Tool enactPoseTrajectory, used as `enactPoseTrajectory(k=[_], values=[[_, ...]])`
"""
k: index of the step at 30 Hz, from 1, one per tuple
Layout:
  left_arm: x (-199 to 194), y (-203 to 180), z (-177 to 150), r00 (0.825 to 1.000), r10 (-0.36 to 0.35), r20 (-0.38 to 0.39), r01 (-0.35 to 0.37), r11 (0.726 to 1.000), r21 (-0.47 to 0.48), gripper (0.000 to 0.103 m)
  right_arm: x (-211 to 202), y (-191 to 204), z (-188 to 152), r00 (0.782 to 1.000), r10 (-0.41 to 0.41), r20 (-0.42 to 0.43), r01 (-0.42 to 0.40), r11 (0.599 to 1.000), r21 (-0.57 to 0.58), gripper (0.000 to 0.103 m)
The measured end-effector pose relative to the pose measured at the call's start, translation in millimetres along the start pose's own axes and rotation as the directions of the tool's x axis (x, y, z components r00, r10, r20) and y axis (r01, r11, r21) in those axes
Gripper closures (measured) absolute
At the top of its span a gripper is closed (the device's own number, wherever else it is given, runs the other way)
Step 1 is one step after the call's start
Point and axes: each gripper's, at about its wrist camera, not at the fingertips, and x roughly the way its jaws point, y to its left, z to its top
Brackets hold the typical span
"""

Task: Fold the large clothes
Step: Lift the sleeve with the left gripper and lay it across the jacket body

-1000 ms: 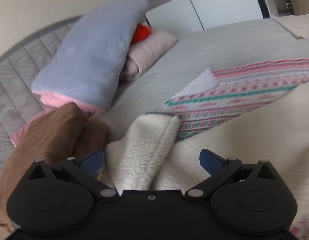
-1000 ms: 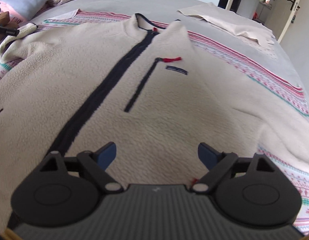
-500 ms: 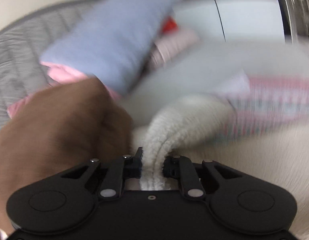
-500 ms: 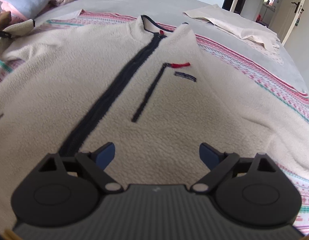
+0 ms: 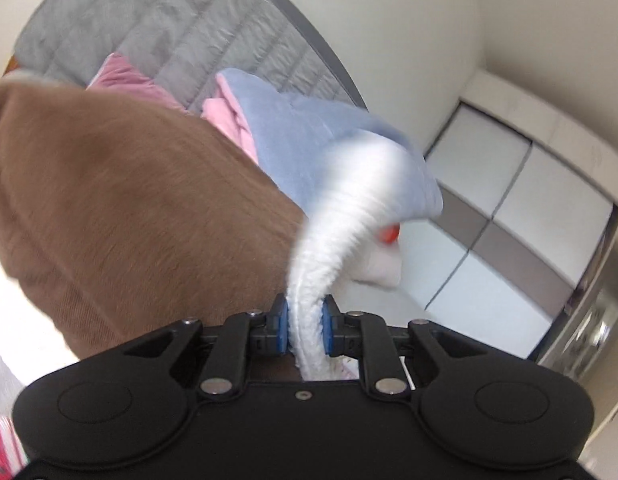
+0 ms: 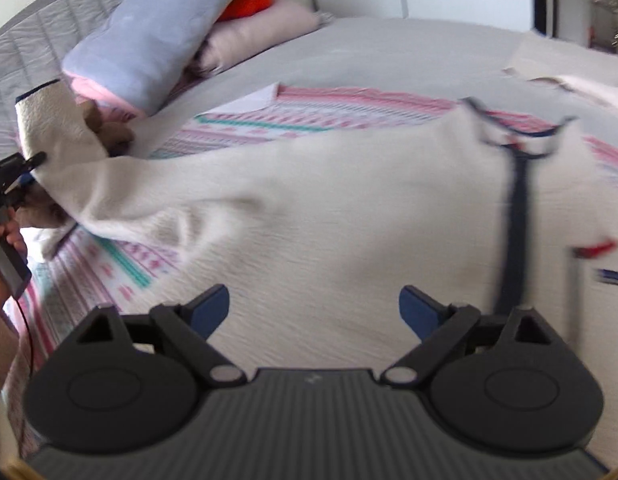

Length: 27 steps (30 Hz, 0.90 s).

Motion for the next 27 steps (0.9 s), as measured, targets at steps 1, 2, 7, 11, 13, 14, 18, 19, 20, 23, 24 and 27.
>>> enactPoseTrajectory(k=[1, 2, 7, 11, 13, 14, 18, 19, 20, 23, 24, 27], values=[[4, -8, 5, 1.000, 0.016, -0.020, -0.014, 0.998, 0.061, 0.080, 10, 7, 3, 1.000, 0.012, -0.014, -0.012, 1.000, 0.003, 0.010], [9, -15, 11, 0.999, 0.038, -0.025, -0.035, 0.993, 0.112, 0.079, 18, 11, 5, 0.999, 0.024, -0.026, -0.024, 1.000, 0.006, 0.010], [27, -19, 41, 0.993, 0.117, 0.004, -0.116, 0.986, 0.119, 0.061, 39, 30, 11, 0.997, 0.075, -0.016, -0.075, 0.997, 0.005, 0.010], [40, -13, 54, 0.991, 0.130, 0.006, -0.130, 0.982, 0.136, 0.090, 42, 36, 26, 0.988, 0.131, 0.084, -0.135, 0.990, 0.045, 0.026], [35, -10, 58, 0.994, 0.088, 0.068, -0.097, 0.985, 0.141, 0.090, 50, 36, 35, 0.975, 0.170, 0.140, -0.182, 0.980, 0.082, 0.050], [33, -11, 59, 0.992, 0.078, 0.099, -0.093, 0.984, 0.153, 0.090, 58, 35, 39, 0.969, 0.194, 0.150, -0.211, 0.971, 0.109, 0.064], [30, -8, 58, 0.986, 0.048, 0.157, -0.071, 0.987, 0.142, 0.091, 124, 54, 35, 0.942, 0.335, -0.008, -0.325, 0.920, 0.217, 0.082], [29, -8, 62, 0.985, 0.025, 0.171, -0.046, 0.992, 0.119, 0.091, 138, 67, 27, 0.954, 0.298, -0.031, -0.288, 0.940, 0.183, 0.081], [26, -7, 64, 0.983, -0.004, 0.184, -0.013, 0.996, 0.089, 0.091, 143, 80, 22, 0.967, 0.255, 0.004, -0.253, 0.960, 0.121, 0.081], [12, -23, 74, 0.971, -0.112, 0.212, 0.110, 0.994, 0.022, 0.091, 149, 97, 27, 0.979, 0.205, 0.017, -0.206, 0.974, 0.095, 0.077], [6, -34, 75, 0.965, -0.151, 0.213, 0.153, 0.988, 0.010, 0.091, 149, 102, 30, 0.981, 0.191, 0.008, -0.191, 0.979, 0.069, 0.076], [-12, -74, 83, 0.940, -0.266, 0.214, 0.270, 0.963, 0.013, 0.091, 140, 100, 34, 0.976, 0.217, -0.006, -0.216, 0.974, 0.063, 0.067]])
